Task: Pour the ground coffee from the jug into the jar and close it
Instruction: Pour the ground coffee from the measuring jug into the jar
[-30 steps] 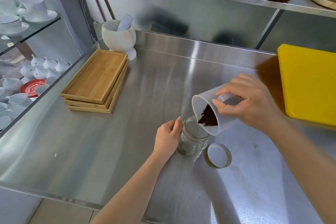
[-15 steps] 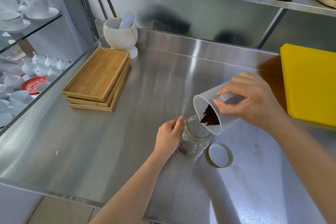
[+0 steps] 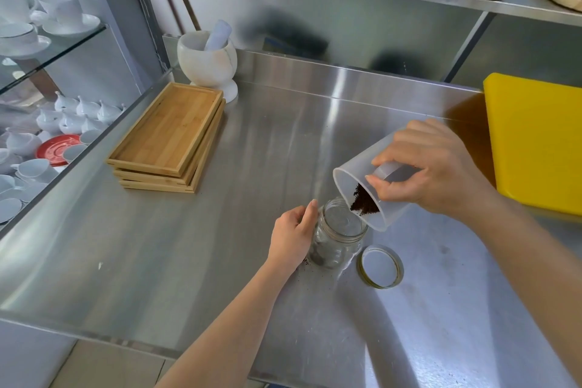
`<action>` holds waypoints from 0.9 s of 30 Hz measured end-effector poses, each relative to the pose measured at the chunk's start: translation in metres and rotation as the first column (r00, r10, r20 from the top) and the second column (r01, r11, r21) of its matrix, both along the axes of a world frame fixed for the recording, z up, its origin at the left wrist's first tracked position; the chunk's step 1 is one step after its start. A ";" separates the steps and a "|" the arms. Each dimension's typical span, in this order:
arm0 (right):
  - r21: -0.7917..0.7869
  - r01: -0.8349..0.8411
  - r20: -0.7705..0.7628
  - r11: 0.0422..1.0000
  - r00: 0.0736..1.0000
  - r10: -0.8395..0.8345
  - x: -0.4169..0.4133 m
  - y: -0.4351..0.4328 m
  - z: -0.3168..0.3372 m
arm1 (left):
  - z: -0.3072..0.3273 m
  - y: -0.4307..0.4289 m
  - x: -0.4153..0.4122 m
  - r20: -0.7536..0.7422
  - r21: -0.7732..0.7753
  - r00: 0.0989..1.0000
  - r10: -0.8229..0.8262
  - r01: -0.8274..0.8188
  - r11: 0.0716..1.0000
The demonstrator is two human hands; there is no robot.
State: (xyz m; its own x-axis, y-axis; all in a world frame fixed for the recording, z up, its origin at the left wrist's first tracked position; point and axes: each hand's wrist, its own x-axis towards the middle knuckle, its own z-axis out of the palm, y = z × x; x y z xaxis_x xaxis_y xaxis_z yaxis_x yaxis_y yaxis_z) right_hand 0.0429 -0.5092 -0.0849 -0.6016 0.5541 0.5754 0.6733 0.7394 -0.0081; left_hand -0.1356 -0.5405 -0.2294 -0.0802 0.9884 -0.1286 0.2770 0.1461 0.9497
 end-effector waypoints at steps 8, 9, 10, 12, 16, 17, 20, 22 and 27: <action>0.020 -0.011 0.013 1.000 1.000 0.011 -0.002 0.002 0.000 | 0.001 0.000 -0.001 0.002 -0.011 1.000 -0.002 0.002 1.000; 0.020 -0.011 0.012 1.000 1.000 0.011 -0.003 0.002 0.000 | 0.001 -0.001 -0.001 0.004 -0.013 1.000 -0.002 0.002 1.000; 0.023 -0.012 0.011 1.000 1.000 0.012 -0.003 0.002 0.000 | 0.001 -0.001 -0.001 0.006 -0.014 1.000 -0.003 0.003 1.000; 0.031 -0.012 0.007 0.999 1.000 0.012 -0.004 0.003 0.000 | 0.000 0.000 -0.001 0.005 -0.010 1.000 -0.006 0.006 1.000; 0.033 -0.003 0.004 0.999 1.000 0.003 -0.002 0.004 0.000 | 0.001 0.000 -0.002 -0.018 -0.003 1.000 -0.021 0.020 1.000; 0.035 0.000 0.003 0.999 1.000 0.000 -0.002 0.004 0.000 | 0.001 0.000 -0.002 -0.020 -0.003 1.000 -0.023 0.022 1.000; 0.039 0.000 -0.009 0.999 1.000 0.000 -0.002 0.002 0.000 | 0.001 0.001 -0.002 -0.010 -0.004 1.000 -0.025 0.025 1.000; 0.040 -0.005 -0.019 0.999 1.000 0.005 -0.002 0.001 0.003 | 0.001 0.001 -0.002 -0.010 -0.006 1.000 -0.026 0.026 1.000; 0.037 -0.043 -0.034 0.998 0.998 0.044 -0.005 -0.001 0.005 | -0.001 0.001 -0.003 -0.001 -0.009 0.999 -0.032 0.032 0.999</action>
